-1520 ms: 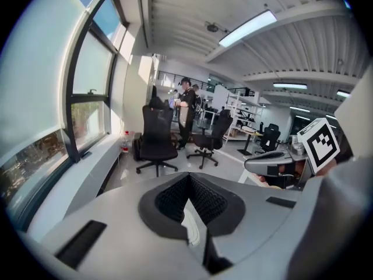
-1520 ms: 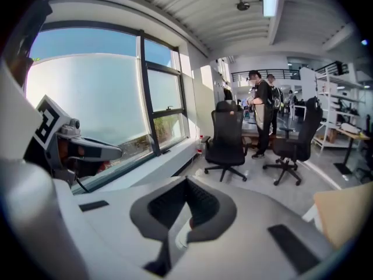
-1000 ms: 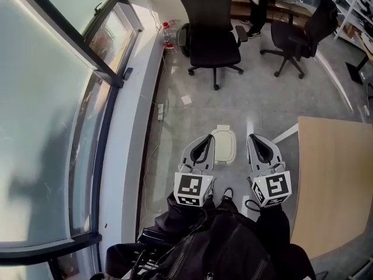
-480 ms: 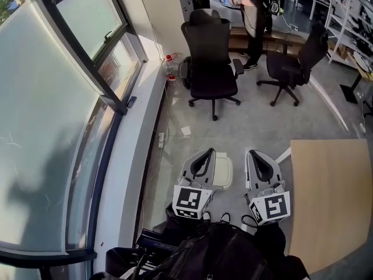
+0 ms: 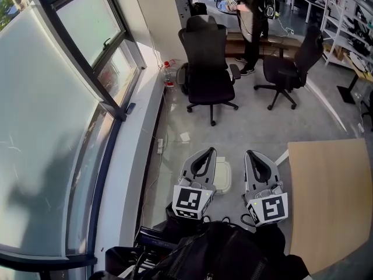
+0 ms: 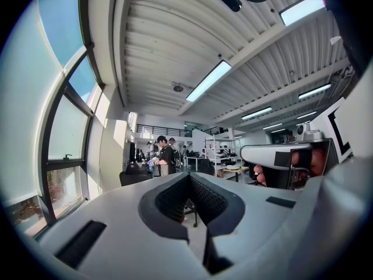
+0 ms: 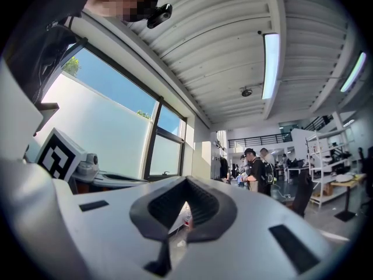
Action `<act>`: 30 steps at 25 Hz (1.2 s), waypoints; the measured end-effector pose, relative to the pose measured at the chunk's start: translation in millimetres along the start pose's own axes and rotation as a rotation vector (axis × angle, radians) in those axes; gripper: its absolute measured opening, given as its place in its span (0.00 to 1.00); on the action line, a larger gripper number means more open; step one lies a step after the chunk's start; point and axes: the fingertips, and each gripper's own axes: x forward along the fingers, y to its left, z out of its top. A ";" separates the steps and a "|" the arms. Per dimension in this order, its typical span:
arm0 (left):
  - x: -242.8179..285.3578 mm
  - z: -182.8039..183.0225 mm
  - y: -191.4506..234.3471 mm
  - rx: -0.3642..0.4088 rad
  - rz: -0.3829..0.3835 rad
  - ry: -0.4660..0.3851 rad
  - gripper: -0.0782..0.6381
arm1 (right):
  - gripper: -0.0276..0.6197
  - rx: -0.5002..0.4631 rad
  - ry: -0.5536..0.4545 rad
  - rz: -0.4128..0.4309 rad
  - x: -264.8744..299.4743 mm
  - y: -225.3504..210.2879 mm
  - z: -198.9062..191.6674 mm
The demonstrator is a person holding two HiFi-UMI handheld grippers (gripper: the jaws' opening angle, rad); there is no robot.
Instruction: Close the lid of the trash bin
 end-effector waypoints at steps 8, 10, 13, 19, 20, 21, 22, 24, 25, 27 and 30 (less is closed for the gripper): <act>6.0 4.8 -3.3 0.004 -0.013 -0.004 0.11 | 0.04 -0.013 -0.009 -0.011 -2.2 -4.5 6.6; 7.4 4.1 -4.7 0.004 -0.016 -0.001 0.11 | 0.04 -0.014 -0.009 -0.014 -2.5 -5.5 6.4; 8.1 1.7 -5.8 0.006 -0.018 0.003 0.11 | 0.04 -0.013 -0.005 -0.020 -3.0 -6.6 3.8; 6.7 -3.6 -4.8 -0.004 -0.015 0.021 0.11 | 0.04 -0.007 0.014 -0.025 -3.7 -7.7 -1.4; 6.4 -3.8 -4.2 -0.006 -0.014 0.020 0.11 | 0.04 -0.009 0.015 -0.024 -3.5 -7.9 -1.5; 6.0 -4.3 -3.4 -0.007 -0.012 0.021 0.11 | 0.04 -0.010 0.016 -0.024 -3.3 -7.7 -1.7; 5.4 -5.2 -2.4 -0.007 -0.009 0.021 0.11 | 0.04 -0.011 0.016 -0.024 -3.1 -7.4 -2.2; 4.3 -7.1 -0.1 -0.003 -0.004 0.022 0.11 | 0.04 -0.010 0.018 -0.025 -2.9 -7.1 -3.6; 4.3 -7.6 0.7 -0.001 -0.003 0.023 0.11 | 0.04 -0.008 0.019 -0.027 -2.8 -7.3 -4.1; 4.5 -7.7 1.3 -0.004 -0.002 0.028 0.11 | 0.04 -0.005 0.019 -0.029 -2.4 -8.0 -4.4; 4.2 -7.2 0.7 -0.005 -0.003 0.029 0.11 | 0.04 -0.006 0.019 -0.032 -2.9 -8.6 -4.5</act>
